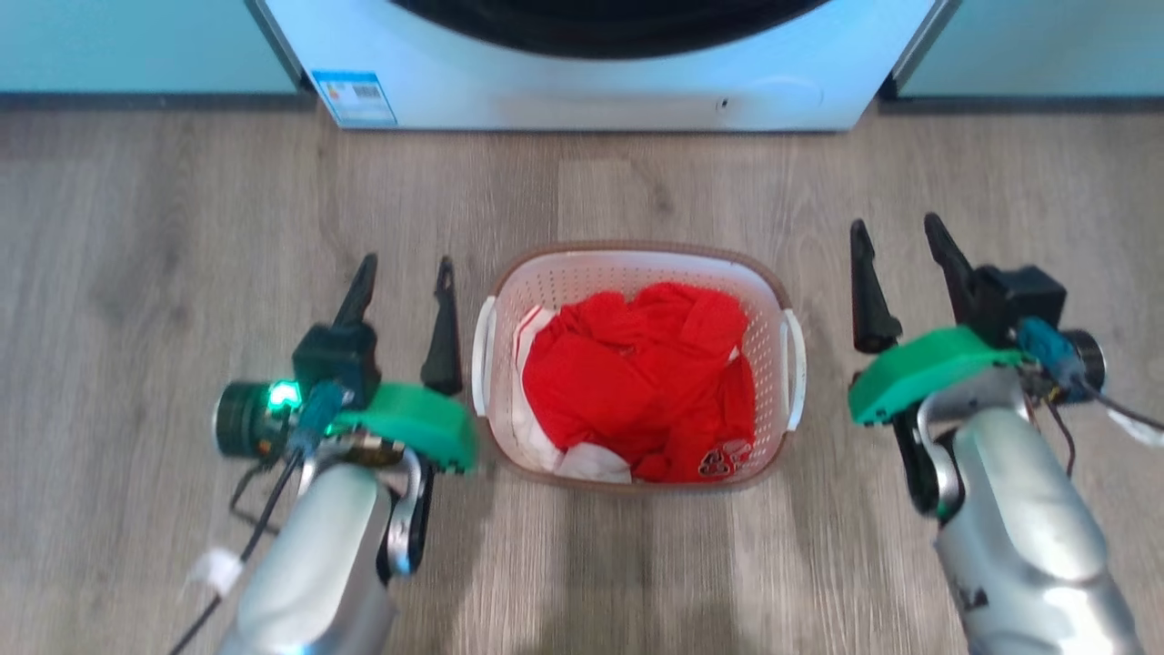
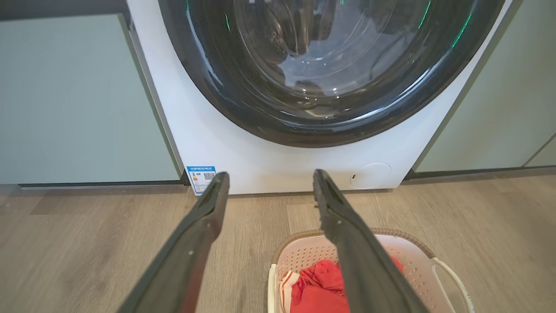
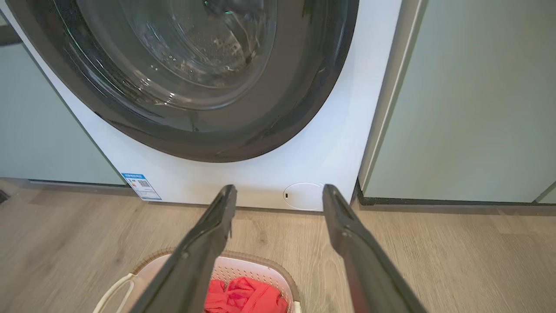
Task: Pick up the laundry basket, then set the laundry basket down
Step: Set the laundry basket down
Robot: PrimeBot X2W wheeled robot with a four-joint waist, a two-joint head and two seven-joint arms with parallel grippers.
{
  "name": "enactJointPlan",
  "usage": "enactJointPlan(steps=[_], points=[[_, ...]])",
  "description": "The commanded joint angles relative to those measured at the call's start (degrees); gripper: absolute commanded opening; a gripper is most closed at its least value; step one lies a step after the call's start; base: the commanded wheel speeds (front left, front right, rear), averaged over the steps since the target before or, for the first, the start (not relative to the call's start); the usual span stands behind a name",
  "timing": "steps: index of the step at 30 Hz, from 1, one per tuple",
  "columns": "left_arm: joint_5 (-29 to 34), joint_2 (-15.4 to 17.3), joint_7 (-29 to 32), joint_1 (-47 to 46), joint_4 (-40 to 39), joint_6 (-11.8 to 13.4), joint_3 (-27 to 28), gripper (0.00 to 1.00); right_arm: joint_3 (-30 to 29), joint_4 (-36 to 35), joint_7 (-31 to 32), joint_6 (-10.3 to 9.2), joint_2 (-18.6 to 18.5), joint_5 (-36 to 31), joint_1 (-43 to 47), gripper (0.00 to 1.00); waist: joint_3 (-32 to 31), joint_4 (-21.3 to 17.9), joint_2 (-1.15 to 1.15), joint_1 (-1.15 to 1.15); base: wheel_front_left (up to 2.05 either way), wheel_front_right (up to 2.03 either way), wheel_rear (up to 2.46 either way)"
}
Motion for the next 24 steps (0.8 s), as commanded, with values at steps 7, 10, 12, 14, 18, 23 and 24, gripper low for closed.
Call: enactJointPlan(steps=[7,10,12,14,18,23,24], points=[[2.8,0.0,-0.3,8.8,-10.3,-1.2,7.2,1.00,0.1,-9.0,-0.3,0.14,0.9,0.9,8.6,1.00,-6.1,-0.3,-0.01,0.01,0.00,0.00,0.00],[3.6,-0.2,-0.3,12.2,-13.0,-1.2,8.8,1.00,-0.3,-11.3,-0.3,0.14,0.9,0.6,12.0,1.00,-8.0,-0.4,-0.01,0.01,0.00,0.00,0.00],[4.0,-0.2,-0.3,14.3,-14.5,-1.2,9.7,1.00,-0.6,-12.8,-0.3,0.14,0.9,0.5,14.1,1.00,-9.1,-0.5,-0.01,0.01,0.00,0.00,0.00],[4.5,-0.3,-0.3,16.2,-15.5,-1.3,10.3,1.00,-0.9,-14.1,-0.3,0.14,0.9,0.6,15.9,1.00,-10.1,-0.6,-0.01,0.01,0.00,0.00,0.00],[4.8,-0.4,-0.3,19.9,-17.5,-1.6,11.1,1.00,-1.5,-16.0,-0.3,0.14,0.9,0.6,19.3,1.00,-12.1,-0.7,-0.01,0.01,0.00,0.00,0.00],[5.1,-0.5,-0.3,24.2,-19.1,-1.9,11.2,1.00,-2.3,-17.7,-0.3,0.14,0.9,0.7,23.0,1.00,-14.4,-0.8,-0.01,0.01,0.00,0.00,0.00],[5.1,-0.5,-0.3,24.9,-19.4,-1.9,11.2,1.00,-2.4,-18.0,-0.3,0.14,0.9,0.6,23.6,1.00,-14.8,-0.8,-0.01,0.01,0.00,0.00,0.00]])
